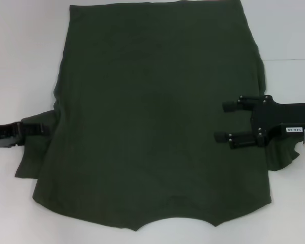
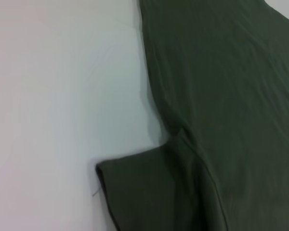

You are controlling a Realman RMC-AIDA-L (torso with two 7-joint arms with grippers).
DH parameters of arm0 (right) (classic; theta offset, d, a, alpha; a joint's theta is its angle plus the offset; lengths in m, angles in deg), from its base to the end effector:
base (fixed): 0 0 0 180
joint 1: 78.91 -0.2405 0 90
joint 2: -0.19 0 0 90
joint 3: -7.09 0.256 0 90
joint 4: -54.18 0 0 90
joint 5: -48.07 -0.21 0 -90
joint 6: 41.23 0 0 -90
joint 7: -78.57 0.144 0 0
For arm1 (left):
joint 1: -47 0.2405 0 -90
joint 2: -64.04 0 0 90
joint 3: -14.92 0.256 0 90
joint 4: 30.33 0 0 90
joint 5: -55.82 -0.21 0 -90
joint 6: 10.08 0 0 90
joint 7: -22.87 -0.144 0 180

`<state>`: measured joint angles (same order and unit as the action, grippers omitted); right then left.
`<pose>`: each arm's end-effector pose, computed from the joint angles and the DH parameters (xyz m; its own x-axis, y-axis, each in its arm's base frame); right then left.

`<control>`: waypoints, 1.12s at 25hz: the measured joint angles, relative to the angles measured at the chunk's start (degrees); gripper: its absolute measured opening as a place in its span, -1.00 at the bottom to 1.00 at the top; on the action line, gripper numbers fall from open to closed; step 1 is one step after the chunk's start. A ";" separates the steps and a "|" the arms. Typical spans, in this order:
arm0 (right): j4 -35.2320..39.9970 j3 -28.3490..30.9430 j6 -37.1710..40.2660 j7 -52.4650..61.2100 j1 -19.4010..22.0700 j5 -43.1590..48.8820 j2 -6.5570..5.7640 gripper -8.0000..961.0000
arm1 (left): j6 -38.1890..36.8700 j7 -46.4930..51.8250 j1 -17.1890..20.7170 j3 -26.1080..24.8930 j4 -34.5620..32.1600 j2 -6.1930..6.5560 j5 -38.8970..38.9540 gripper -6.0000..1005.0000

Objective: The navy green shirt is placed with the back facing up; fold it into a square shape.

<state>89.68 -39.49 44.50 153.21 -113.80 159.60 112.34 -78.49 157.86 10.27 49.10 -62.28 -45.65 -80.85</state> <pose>0.2544 0.3649 0.0291 0.9017 -0.1887 -0.3890 -0.2973 -0.9239 -0.2409 -0.3347 0.3842 0.0571 0.1692 0.8655 0.4714 0.9762 -0.0812 -0.2013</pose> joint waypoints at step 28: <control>0.00 0.00 -0.66 0.24 0.36 0.19 0.54 0.87 | 2.15 -0.94 0.07 0.22 1.10 -0.18 0.00 0.44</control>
<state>89.68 -39.49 43.84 153.45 -113.45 159.79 112.88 -76.33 156.92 10.34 49.32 -61.18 -45.83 -80.85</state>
